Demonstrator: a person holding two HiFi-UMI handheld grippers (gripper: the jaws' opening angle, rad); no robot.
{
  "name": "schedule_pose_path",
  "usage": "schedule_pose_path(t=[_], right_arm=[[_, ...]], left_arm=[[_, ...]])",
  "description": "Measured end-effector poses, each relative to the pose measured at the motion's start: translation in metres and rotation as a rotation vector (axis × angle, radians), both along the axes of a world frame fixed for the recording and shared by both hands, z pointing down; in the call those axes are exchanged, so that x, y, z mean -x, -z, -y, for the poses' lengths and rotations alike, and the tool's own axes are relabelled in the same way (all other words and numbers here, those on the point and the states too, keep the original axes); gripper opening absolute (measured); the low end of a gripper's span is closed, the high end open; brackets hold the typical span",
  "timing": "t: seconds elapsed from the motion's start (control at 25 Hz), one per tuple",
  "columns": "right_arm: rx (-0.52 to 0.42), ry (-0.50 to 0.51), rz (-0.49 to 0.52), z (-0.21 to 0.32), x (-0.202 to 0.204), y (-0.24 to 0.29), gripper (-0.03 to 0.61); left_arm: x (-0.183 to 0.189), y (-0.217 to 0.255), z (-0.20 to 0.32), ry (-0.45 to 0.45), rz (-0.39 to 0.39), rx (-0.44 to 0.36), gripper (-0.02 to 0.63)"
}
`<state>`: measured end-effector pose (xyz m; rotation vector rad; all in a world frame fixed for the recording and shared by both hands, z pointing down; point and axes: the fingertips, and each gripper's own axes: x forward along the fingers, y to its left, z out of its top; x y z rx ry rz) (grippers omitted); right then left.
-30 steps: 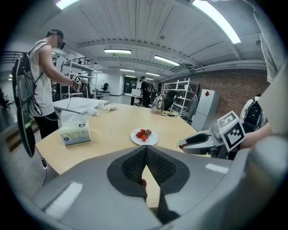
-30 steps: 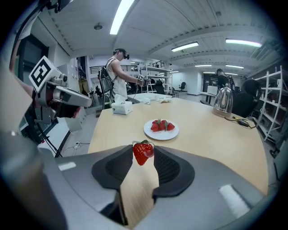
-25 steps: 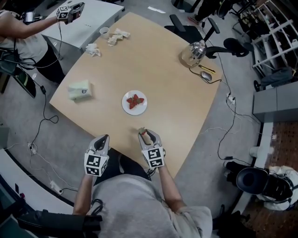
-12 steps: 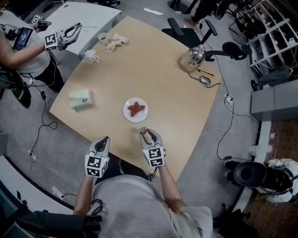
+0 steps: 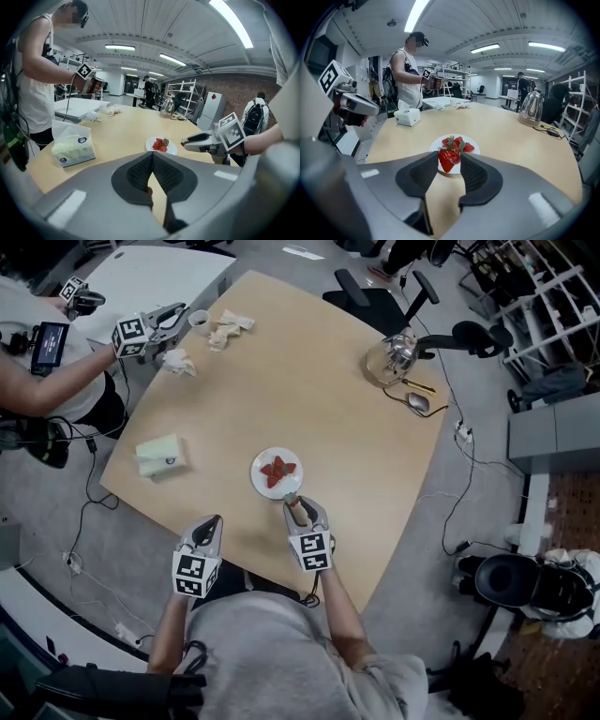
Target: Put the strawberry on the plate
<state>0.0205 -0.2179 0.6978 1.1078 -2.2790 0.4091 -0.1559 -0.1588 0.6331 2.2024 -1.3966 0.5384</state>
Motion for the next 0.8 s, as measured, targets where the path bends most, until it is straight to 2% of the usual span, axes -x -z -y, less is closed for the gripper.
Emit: schedule_pose_path(t=[0.36,0.8], right_arm=[[0.063,-0.001,-0.029,0.02,0.008,-0.03,0.153],[0.077,-0.016,-0.074,0.038,0.009,-0.048,0.153]], left_arm=[[0.009,-0.009,0.023,-0.011,0.004,0.031,0.02],[0.016,-0.016,0.04,-0.02,0.012,0.064,0.02]])
